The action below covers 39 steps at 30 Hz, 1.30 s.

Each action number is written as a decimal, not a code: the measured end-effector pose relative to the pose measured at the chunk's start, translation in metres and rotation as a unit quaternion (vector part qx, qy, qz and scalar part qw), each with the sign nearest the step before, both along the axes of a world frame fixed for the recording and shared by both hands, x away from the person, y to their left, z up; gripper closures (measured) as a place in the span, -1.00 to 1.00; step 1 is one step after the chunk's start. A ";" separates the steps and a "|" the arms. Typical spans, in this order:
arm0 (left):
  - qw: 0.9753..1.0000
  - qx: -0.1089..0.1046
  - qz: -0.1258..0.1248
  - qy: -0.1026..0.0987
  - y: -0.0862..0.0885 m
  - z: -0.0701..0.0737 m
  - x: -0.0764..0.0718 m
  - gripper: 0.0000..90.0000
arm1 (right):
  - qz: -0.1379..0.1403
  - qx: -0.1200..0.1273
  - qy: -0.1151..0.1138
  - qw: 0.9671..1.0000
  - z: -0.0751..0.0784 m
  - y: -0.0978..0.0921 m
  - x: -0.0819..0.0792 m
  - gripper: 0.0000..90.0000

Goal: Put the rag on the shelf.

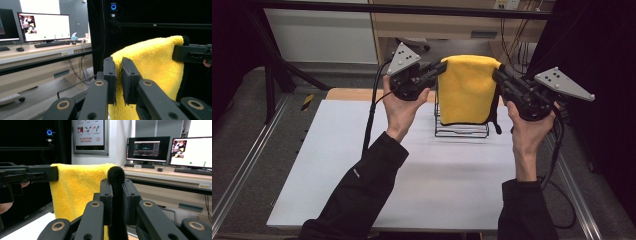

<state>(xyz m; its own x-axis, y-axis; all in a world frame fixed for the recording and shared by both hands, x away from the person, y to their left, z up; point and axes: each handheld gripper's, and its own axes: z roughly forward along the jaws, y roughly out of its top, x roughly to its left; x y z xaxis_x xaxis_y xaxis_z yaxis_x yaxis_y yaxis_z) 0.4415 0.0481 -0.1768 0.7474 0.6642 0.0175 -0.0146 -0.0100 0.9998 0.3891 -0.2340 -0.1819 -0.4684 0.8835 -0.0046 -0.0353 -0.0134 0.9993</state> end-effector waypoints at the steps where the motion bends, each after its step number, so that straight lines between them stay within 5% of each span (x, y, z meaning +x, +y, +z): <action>1: 1.000 -0.001 -0.001 -0.001 -0.001 0.002 0.001 0.84 | -0.002 0.000 -0.002 1.000 0.002 -0.001 0.001 0.80; 27: 0.999 -0.006 0.020 -0.024 -0.014 0.048 0.033 0.84 | -0.019 0.022 -0.024 0.999 0.041 -0.009 0.037 0.80; 39: 0.999 -0.018 0.030 -0.010 -0.015 0.057 0.059 0.84 | -0.022 0.016 -0.027 0.999 0.051 -0.007 0.062 0.80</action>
<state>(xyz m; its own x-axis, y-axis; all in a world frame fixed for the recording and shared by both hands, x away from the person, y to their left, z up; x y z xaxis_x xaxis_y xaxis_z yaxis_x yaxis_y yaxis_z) 0.5002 0.0334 -0.1202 0.7063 0.7079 0.0073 -0.0346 0.0242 0.9991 0.4508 -0.2409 -0.1313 -0.4282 0.9037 0.0004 -0.0895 -0.0428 0.9951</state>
